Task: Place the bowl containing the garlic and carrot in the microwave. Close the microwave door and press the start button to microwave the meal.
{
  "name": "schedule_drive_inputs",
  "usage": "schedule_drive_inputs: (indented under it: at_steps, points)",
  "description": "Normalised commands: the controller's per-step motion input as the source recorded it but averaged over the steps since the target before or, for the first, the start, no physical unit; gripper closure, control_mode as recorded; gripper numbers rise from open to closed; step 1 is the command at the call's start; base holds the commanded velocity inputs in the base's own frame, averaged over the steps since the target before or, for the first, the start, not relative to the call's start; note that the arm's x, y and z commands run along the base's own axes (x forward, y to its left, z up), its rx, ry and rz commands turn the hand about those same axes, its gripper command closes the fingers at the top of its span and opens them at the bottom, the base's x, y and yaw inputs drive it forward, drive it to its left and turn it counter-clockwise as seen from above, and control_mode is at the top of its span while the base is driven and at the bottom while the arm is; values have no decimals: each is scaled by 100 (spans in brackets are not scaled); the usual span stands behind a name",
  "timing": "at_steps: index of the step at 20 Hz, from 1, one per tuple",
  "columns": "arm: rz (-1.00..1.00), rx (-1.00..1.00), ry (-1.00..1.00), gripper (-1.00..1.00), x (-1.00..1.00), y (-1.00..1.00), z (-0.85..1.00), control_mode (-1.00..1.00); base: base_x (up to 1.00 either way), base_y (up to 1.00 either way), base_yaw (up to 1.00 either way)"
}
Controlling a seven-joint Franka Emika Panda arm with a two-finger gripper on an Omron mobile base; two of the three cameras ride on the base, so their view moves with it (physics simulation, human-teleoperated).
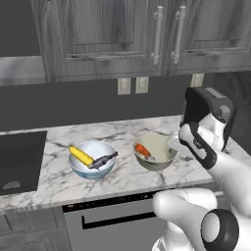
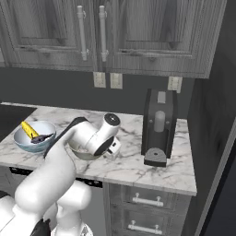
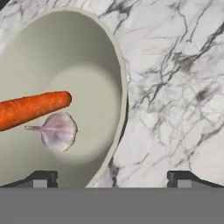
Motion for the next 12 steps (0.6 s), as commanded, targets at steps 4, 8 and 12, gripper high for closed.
schedule_drive_inputs:
  at_steps: [4,8,12]
  points:
    - [0,0,6,-100,29,0,-34,-100,0,0,0]
    - [0,0,0,-100,21,0,-32,-100,0,0,0]
    - [-1,0,0,100,18,0,-31,-100,0,0,0]
